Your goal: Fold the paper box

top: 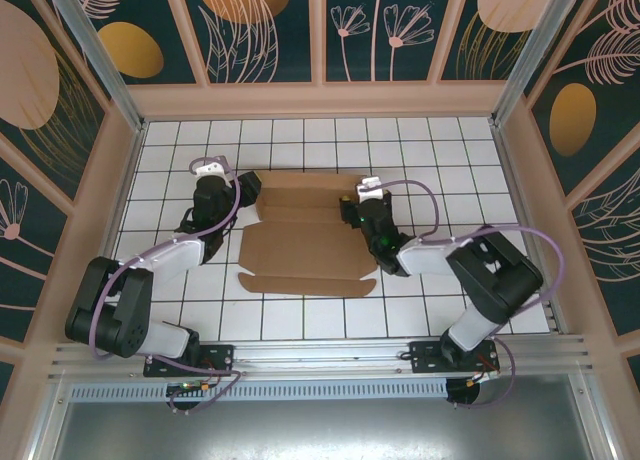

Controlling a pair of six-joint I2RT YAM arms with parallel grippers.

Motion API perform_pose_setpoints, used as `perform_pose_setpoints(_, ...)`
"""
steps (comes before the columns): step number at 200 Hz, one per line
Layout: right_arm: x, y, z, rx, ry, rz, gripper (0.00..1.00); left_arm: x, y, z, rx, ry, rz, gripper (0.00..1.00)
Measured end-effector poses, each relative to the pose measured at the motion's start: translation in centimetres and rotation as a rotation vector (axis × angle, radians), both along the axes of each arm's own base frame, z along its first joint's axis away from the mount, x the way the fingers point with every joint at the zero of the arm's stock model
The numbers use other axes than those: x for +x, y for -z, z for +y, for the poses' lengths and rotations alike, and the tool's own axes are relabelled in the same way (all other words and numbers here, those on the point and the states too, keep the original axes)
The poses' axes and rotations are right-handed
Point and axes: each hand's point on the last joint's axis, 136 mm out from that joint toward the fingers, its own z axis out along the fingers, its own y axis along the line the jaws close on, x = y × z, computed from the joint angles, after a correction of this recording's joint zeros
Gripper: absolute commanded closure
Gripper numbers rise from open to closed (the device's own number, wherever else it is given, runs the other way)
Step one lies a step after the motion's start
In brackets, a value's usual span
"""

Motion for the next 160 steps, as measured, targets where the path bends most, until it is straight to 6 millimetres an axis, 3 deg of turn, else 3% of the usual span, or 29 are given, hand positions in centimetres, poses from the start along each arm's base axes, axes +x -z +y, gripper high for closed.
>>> perform_pose_setpoints(17,-0.8,-3.0,0.1,0.054,-0.055,-0.048,0.18,0.0,0.0,0.0,0.001,0.000,0.004,0.52)
perform_pose_setpoints(48,-1.9,-7.4,-0.8,0.185,-0.143,-0.112,0.33,0.1,-0.1,0.0,0.004,0.000,0.012,0.50)
perform_pose_setpoints(78,0.0,-9.9,-3.0,0.305,-0.137,-0.091,0.52,0.1,0.0,-0.1,0.005,0.004,0.018,0.50)
perform_pose_setpoints(117,1.4,-9.7,-0.4,0.348,-0.222,0.041,0.71,0.1,0.0,-0.1,0.005,0.004,0.020,0.50)
perform_pose_setpoints(160,1.8,-5.0,0.7,0.322,-0.226,0.208,0.78,0.1,0.0,-0.1,0.008,0.004,0.029,0.51)
